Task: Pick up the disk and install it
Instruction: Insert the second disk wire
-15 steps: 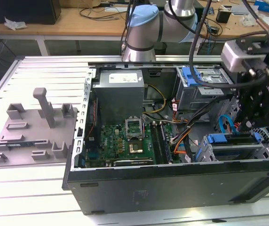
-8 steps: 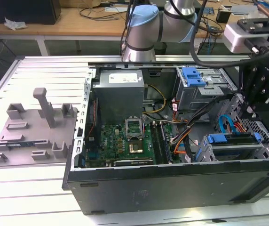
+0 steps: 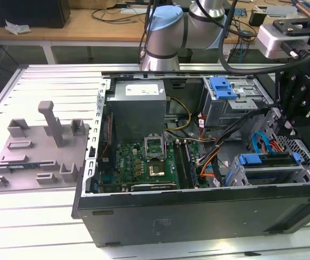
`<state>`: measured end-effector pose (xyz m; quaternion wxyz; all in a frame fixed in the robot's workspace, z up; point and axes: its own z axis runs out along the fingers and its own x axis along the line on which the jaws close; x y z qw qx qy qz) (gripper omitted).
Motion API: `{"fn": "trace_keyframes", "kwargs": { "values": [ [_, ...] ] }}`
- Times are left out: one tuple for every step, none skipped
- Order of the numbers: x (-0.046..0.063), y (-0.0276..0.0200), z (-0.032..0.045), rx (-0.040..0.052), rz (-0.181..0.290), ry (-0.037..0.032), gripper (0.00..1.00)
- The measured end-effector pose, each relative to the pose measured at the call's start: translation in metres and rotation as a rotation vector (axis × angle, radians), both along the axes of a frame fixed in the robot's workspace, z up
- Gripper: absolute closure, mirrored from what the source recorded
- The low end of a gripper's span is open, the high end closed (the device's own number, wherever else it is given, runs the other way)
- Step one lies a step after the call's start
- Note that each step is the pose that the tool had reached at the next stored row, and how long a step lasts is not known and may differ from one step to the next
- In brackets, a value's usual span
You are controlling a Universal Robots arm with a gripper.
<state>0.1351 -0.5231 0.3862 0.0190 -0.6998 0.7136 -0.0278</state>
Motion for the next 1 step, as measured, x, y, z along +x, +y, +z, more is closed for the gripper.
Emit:
{"fn": "trace_keyframes", "kwargs": {
  "values": [
    [0.0000, 0.0001, 0.0000, 0.0000, 0.000, -0.0002, 0.89]
  ]
}}
